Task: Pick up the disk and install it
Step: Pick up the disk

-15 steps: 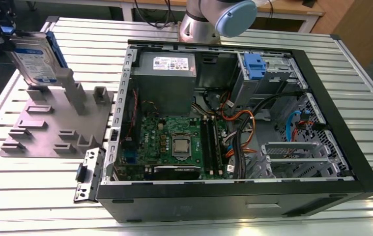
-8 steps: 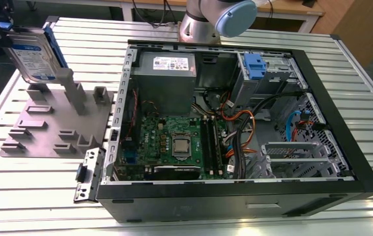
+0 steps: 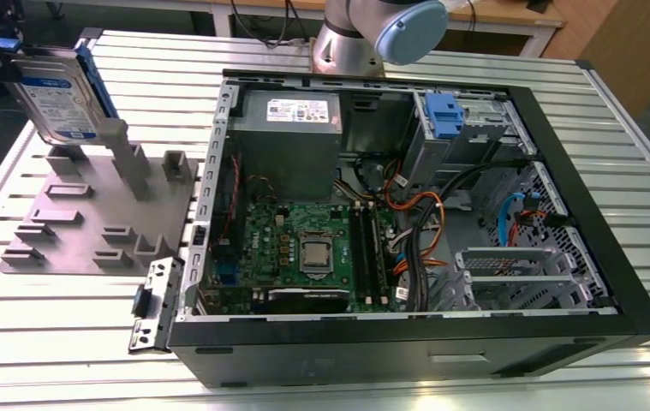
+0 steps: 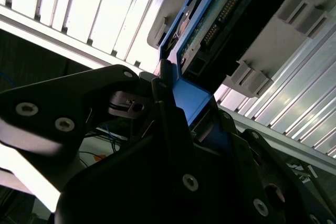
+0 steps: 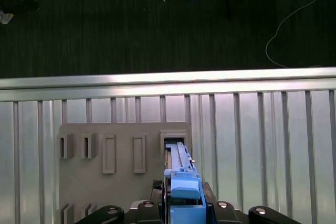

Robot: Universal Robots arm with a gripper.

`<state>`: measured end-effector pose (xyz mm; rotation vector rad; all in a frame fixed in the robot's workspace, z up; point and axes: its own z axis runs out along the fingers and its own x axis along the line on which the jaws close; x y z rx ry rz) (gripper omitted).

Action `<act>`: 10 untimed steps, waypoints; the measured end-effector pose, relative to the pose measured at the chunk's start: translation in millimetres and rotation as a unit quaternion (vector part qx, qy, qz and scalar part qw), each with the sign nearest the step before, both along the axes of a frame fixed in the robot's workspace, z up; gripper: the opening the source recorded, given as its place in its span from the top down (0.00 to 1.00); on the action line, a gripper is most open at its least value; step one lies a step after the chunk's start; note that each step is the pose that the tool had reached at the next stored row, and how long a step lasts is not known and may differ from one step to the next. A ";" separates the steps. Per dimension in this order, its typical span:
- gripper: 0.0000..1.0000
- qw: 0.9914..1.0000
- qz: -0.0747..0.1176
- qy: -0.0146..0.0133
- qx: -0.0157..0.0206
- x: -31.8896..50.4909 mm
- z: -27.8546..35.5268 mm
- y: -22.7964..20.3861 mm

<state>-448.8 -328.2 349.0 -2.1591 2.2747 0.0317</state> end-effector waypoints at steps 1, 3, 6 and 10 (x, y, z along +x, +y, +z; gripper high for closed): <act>0.63 1.000 0.000 0.000 0.000 0.0 0.0 0.0; 0.63 1.000 0.000 0.000 0.000 0.0 0.0 0.0; 0.63 1.000 0.000 0.000 0.000 0.0 0.1 0.0; 0.63 1.000 0.000 0.000 0.000 0.0 0.6 0.0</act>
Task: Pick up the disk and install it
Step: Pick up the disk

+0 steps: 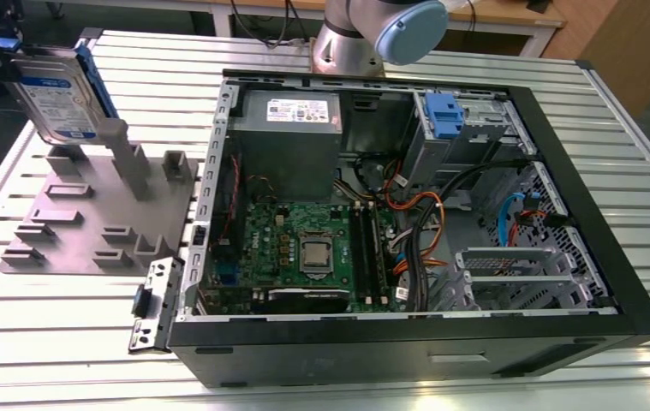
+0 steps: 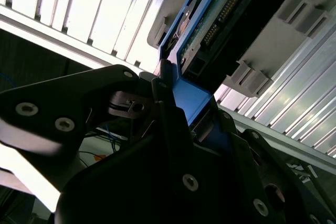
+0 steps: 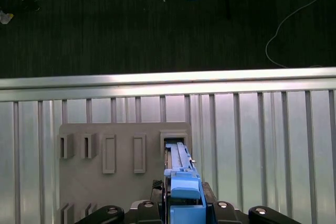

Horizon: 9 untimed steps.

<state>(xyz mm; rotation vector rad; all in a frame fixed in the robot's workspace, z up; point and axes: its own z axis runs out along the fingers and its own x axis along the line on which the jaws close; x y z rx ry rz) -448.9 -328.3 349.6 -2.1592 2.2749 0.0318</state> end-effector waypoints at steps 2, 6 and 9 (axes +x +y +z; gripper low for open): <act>0.63 1.000 0.000 0.000 0.000 0.0 0.6 0.0; 0.63 1.000 0.000 0.000 0.000 0.0 1.6 0.0; 0.63 1.000 0.000 0.000 0.000 0.0 2.1 0.0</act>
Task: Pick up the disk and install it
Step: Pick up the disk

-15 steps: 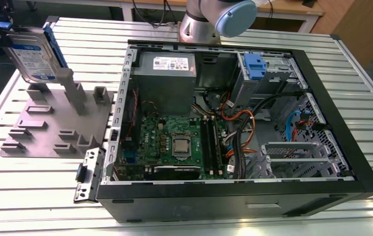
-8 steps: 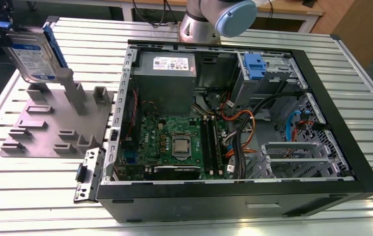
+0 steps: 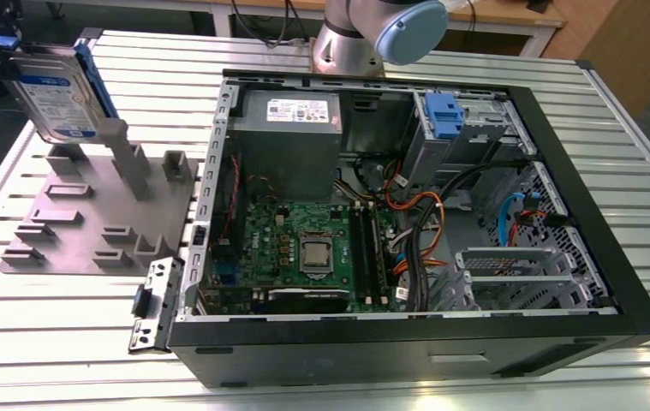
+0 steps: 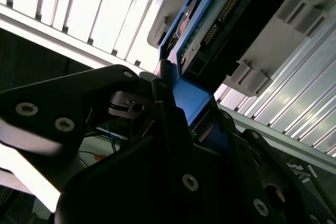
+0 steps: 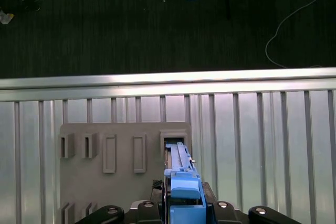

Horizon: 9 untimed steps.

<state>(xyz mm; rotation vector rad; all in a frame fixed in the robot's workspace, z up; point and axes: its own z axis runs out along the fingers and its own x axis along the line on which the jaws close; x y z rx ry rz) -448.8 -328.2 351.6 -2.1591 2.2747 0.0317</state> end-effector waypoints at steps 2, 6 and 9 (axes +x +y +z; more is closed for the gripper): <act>0.63 1.000 0.000 0.000 0.000 0.0 0.5 0.0; 0.63 1.000 0.000 0.000 0.000 0.0 1.8 0.0; 0.63 1.000 0.000 0.000 0.000 0.0 3.0 0.0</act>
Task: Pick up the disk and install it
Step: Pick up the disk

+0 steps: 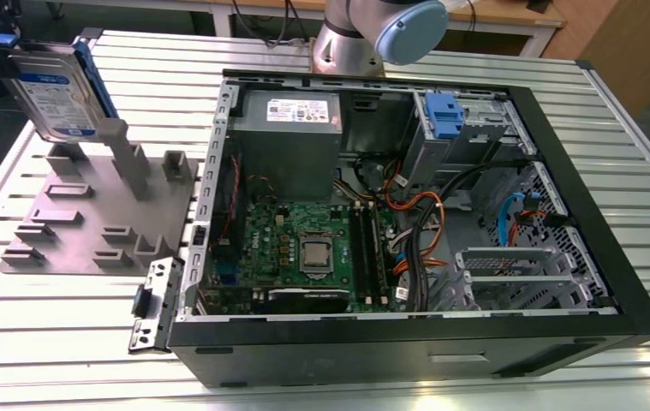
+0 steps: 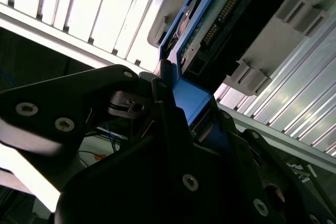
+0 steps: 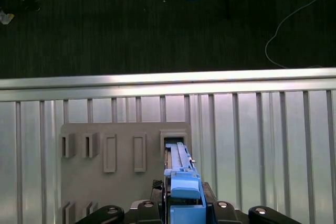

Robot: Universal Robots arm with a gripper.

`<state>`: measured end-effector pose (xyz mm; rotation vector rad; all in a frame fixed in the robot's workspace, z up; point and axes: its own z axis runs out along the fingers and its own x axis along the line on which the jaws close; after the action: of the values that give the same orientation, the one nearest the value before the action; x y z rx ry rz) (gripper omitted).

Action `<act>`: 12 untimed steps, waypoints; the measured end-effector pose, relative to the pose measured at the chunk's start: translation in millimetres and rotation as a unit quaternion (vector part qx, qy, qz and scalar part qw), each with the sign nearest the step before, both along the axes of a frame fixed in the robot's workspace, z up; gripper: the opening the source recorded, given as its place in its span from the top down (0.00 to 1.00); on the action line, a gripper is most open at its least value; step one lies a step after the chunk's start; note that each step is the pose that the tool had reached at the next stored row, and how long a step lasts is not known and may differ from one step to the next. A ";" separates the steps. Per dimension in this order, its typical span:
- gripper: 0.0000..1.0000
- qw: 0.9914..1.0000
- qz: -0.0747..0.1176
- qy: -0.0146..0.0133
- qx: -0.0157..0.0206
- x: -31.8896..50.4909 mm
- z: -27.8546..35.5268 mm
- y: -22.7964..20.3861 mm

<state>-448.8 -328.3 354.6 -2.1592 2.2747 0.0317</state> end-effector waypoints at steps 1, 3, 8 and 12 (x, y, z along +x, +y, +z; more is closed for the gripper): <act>0.63 1.000 0.000 0.000 0.000 0.0 0.2 0.0; 0.63 1.000 0.000 0.000 0.000 0.0 1.1 0.0; 0.63 1.000 0.000 0.000 0.000 0.0 1.7 0.0; 0.63 1.000 0.000 0.000 0.000 0.0 1.7 0.0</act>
<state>-448.8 -328.3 356.3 -2.1591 2.2747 0.0316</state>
